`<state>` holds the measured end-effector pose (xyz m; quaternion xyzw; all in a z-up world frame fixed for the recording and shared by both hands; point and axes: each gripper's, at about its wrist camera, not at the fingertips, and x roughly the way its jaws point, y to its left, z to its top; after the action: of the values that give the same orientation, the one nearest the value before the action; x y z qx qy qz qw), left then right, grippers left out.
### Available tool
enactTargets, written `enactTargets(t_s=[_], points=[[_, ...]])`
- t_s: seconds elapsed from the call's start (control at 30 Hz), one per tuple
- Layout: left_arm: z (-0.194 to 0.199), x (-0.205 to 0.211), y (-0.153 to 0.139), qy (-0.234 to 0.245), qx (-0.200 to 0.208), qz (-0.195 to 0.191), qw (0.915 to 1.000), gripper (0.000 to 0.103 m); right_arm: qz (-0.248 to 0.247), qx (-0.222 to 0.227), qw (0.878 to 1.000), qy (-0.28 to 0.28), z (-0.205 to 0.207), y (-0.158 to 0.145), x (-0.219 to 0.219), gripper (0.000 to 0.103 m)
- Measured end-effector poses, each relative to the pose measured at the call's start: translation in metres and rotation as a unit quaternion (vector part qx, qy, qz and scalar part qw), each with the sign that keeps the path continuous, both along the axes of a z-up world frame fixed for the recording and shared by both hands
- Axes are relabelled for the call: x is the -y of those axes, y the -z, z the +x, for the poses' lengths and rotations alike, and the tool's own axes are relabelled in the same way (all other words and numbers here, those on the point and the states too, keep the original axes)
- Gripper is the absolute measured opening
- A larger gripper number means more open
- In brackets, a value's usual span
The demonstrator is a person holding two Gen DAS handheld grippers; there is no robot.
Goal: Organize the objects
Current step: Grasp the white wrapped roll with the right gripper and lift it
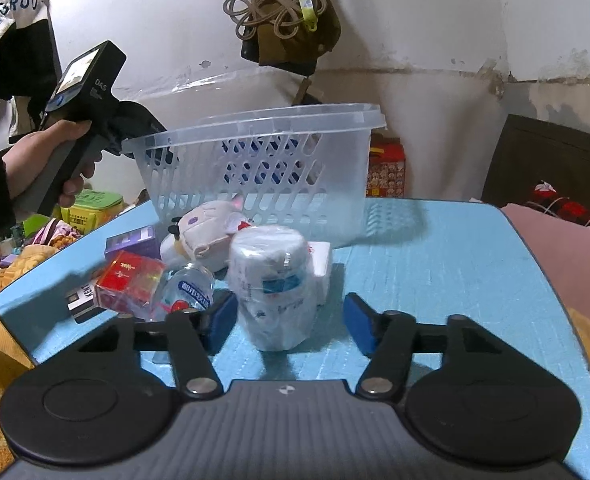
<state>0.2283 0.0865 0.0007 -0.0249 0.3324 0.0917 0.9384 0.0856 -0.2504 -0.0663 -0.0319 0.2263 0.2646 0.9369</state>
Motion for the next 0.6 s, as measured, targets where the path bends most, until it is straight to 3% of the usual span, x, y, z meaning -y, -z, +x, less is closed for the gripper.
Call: enactTargets(t_s=[0.03, 0.6], points=[[-0.0004, 0.001, 0.0002, -0.001, 0.0, 0.002, 1.0, 0.025, 0.001, 0.0, 1.0, 0.001, 0.0009, -0.0006, 0.0003, 0.036], [0.001, -0.0001, 0.0024, 0.006, 0.005, -0.003, 1.0, 0.025, 0.004, 0.003, 1.0, 0.018, 0.0032, -0.0029, 0.0029, 0.033]])
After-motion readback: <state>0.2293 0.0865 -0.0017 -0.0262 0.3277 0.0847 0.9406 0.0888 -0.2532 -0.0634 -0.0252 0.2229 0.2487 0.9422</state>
